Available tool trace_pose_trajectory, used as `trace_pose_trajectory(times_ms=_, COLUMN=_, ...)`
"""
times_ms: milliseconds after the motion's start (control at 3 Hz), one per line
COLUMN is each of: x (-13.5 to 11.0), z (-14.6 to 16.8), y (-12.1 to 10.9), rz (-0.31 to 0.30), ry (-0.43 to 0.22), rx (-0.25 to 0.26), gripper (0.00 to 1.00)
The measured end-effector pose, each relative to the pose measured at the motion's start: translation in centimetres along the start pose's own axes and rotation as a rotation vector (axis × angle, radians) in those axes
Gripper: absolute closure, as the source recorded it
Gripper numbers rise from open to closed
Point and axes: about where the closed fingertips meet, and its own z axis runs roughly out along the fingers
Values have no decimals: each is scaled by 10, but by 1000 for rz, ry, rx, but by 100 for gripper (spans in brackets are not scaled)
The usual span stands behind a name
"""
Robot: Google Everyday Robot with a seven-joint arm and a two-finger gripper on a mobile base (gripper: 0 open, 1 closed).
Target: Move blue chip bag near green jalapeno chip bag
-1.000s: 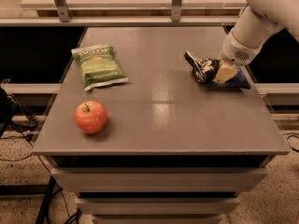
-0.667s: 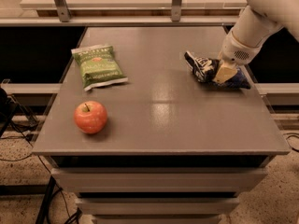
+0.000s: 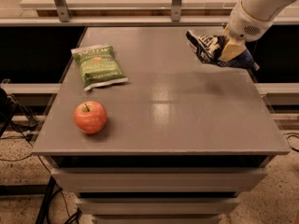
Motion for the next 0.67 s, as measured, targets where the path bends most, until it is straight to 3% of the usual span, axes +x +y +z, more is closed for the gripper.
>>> trace_pose_trajectory(times_ms=333, x=-13, z=-27, y=-11, rz=-40, ry=-24, rx=45, gripper=100)
trace_pose_trajectory(times_ms=667, x=-13, z=-27, y=-11, rz=-40, ry=-24, rx=45, gripper=100)
